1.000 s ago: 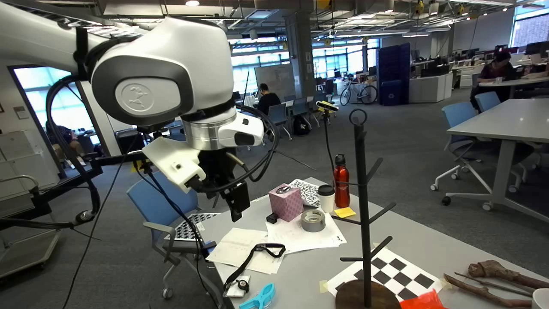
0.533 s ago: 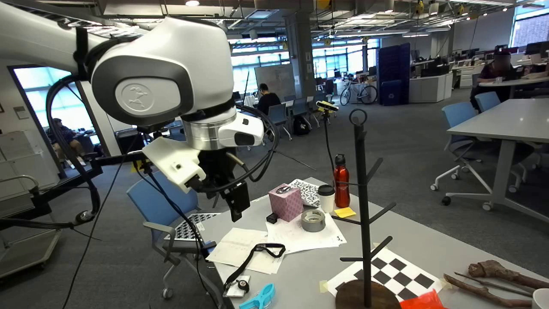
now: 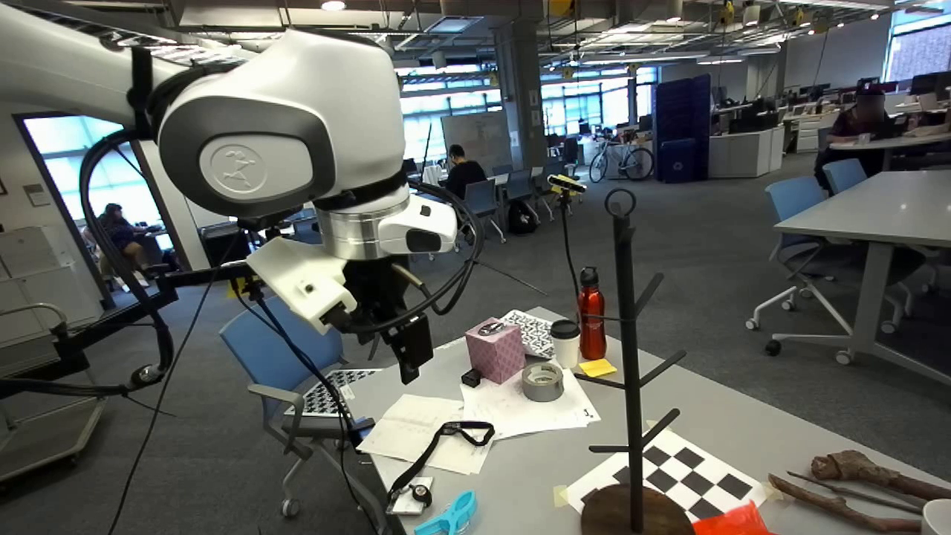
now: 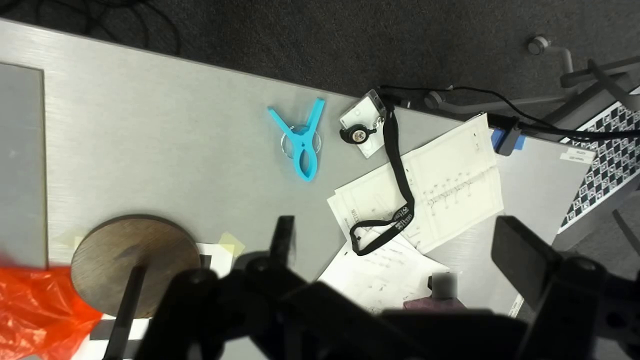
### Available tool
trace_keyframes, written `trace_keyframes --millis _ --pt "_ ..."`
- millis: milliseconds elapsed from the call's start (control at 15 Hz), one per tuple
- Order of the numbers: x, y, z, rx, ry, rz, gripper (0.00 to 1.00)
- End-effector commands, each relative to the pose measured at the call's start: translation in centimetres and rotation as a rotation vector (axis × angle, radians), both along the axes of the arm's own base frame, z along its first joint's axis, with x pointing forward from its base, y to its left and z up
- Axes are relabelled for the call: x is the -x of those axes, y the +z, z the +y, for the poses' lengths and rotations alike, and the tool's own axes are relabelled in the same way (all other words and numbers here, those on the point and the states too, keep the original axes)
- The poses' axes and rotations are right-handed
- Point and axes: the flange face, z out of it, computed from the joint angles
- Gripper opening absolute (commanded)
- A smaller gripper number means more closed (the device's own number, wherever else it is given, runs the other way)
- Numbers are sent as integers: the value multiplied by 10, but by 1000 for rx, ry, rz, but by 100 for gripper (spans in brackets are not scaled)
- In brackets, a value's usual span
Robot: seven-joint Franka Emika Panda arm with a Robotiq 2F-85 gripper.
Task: Place the blue peg on the black stand
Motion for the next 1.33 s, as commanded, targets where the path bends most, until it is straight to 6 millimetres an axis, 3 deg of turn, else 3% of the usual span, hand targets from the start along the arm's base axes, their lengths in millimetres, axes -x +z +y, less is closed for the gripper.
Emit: trace_keyframes --millis 0,867,1267 --pt "0 0 0 0 0 1 100" --pt "-3 -1 -2 19 -8 -6 100" --pt "-17 -28 -10 45 -33 26 100"
